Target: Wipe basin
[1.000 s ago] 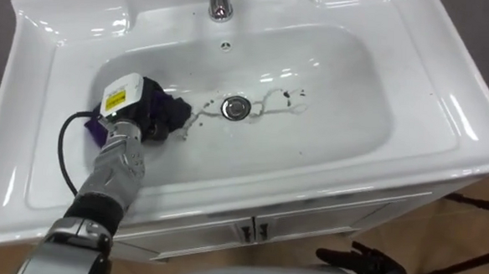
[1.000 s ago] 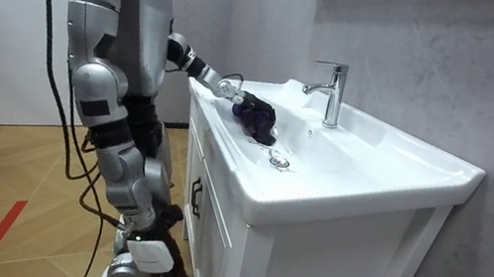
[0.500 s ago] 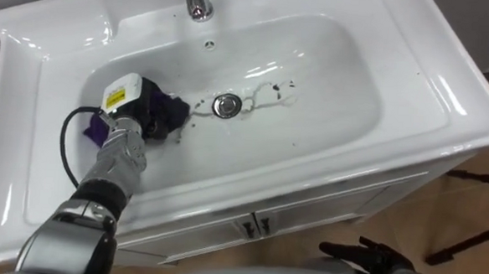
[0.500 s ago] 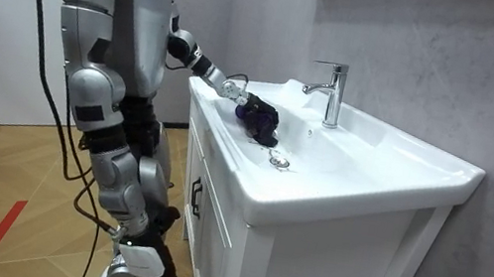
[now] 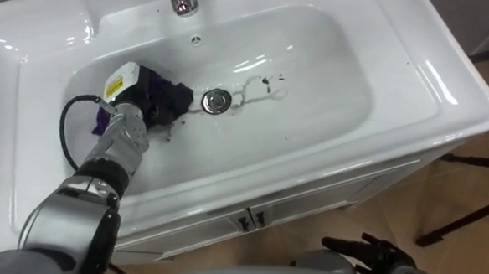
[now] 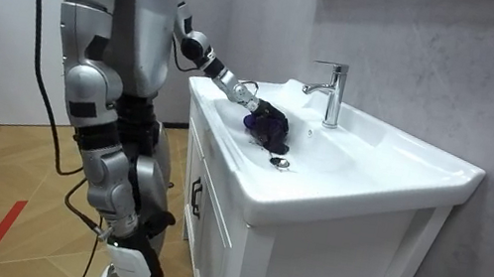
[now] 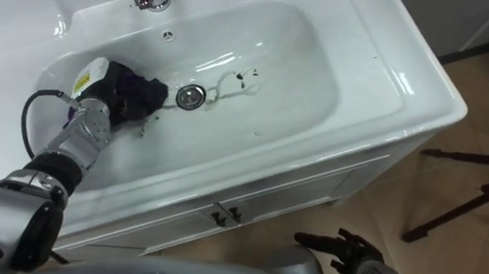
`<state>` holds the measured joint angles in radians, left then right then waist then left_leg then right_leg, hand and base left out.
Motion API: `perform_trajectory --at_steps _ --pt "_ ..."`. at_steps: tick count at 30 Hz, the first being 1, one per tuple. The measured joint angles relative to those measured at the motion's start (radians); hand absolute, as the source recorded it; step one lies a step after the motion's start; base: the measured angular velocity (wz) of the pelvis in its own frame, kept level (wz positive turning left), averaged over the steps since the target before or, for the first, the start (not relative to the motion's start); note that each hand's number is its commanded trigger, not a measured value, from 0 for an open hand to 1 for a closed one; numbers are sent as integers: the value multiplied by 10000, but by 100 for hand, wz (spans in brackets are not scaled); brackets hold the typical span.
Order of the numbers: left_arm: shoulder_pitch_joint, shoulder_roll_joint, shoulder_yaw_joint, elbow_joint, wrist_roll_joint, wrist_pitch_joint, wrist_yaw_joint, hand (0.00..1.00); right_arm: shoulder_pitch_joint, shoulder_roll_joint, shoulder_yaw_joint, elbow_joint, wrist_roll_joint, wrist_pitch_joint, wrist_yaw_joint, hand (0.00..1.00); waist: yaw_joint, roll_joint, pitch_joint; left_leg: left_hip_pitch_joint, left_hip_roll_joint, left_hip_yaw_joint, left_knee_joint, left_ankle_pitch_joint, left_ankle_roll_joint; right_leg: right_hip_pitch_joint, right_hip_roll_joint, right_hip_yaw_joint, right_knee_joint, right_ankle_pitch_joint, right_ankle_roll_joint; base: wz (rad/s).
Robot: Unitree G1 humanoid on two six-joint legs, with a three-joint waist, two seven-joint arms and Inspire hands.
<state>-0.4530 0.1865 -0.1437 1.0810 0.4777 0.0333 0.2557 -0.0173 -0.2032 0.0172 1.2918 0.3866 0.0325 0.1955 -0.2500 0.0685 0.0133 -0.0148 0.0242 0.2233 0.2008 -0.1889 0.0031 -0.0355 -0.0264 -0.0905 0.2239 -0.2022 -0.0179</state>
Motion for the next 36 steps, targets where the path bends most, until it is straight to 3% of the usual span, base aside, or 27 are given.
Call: perform_trajectory --at_steps 5,7,14,26,31,36 --pt "-62 -330 -37 78 -1318 -131 -24 100 5 -3 69 31 18 7 -11 0 -24 -13 21 21 4 123 -28 1 1 -7 3 -6 -1 -1 2 -1" --pt "-113 -559 -267 125 -2253 -230 -39 100 -44 -16 105 26 33 22 -18 0 -149 -10 33 -37 0 190 -16 1 2 -45 5 -21 10 -11 18 2" --pt "-648 -1313 -1003 427 -3675 -377 -398 100 -245 8 353 8 24 113 -122 0 -409 -36 63 -100 21 476 -24 7 11 -254 7 205 173 -31 27 -8" --pt "-720 -1300 -1315 392 -4847 -380 -328 100 -197 -20 640 -34 508 135 -437 0 -476 -38 62 -110 10 623 -38 8 14 -342 33 355 150 -10 61 -2" --pt "-833 -1633 -1582 369 -5558 -402 -337 100 -172 -18 830 -32 794 126 -428 0 -594 -48 56 -96 -5 680 -67 13 21 -323 19 388 117 15 85 -2" --pt "-1039 -1705 -1855 369 -5737 -368 -332 100 -167 10 940 -42 956 102 -419 0 -856 -43 54 -76 1 745 -124 13 21 -246 30 383 -25 74 93 -1"
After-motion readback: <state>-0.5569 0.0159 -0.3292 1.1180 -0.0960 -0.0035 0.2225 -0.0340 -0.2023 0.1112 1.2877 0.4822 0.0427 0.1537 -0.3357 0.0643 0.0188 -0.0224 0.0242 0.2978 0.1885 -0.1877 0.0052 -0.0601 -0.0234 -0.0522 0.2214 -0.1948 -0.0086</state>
